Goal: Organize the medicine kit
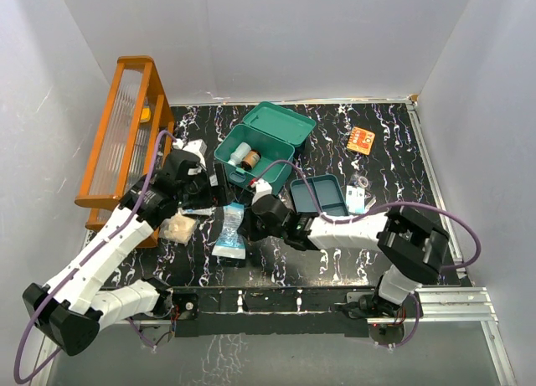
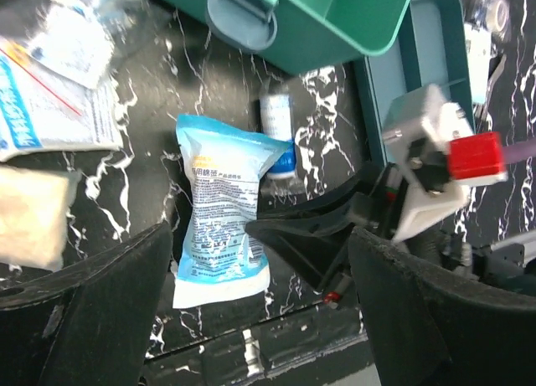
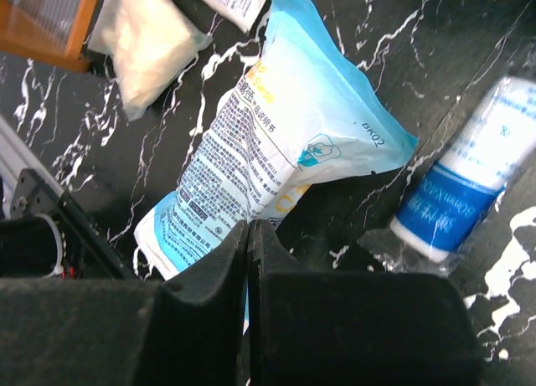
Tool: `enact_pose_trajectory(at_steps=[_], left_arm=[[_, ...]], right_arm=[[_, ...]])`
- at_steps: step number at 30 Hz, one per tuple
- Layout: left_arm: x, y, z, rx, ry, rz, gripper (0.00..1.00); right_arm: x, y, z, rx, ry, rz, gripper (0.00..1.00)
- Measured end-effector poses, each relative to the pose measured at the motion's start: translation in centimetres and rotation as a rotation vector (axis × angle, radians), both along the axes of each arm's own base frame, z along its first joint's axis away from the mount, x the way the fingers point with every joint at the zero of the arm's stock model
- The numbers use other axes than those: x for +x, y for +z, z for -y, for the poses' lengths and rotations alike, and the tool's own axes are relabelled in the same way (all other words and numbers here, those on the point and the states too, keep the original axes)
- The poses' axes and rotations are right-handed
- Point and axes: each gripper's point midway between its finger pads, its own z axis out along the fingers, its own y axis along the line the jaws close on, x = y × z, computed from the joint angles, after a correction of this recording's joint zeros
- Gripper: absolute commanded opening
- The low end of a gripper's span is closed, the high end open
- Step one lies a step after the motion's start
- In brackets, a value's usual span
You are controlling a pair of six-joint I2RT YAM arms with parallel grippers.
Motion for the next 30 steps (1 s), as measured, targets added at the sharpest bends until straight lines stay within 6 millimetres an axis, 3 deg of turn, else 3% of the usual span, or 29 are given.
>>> enact_pose_trajectory(at_steps=[12, 19, 24, 30], left_arm=[[-4.4, -6.0, 0.4, -0.057, -0.029, -0.211, 0.86], [-6.2, -8.9, 1.2, -0.116, -0.087, -0.268, 0.78], [-6.9, -7.8, 3.1, -0.254, -0.186, -0.242, 0.68], [-5.9, -5.2, 4.8, -0.369, -0.258, -0.159, 0.47]], right_arm=[[-1.6, 2.2, 1.5, 0.123, 0.027, 0.036, 0.0], [-2.2, 3.6, 2.4, 0.189, 0.051, 0.077, 0.0], [-2.1, 6.2, 3.6, 0.245, 0.083, 0.15, 0.0], [-1.6, 9.9, 4.9, 0.337, 0.129, 0.239, 0.0]])
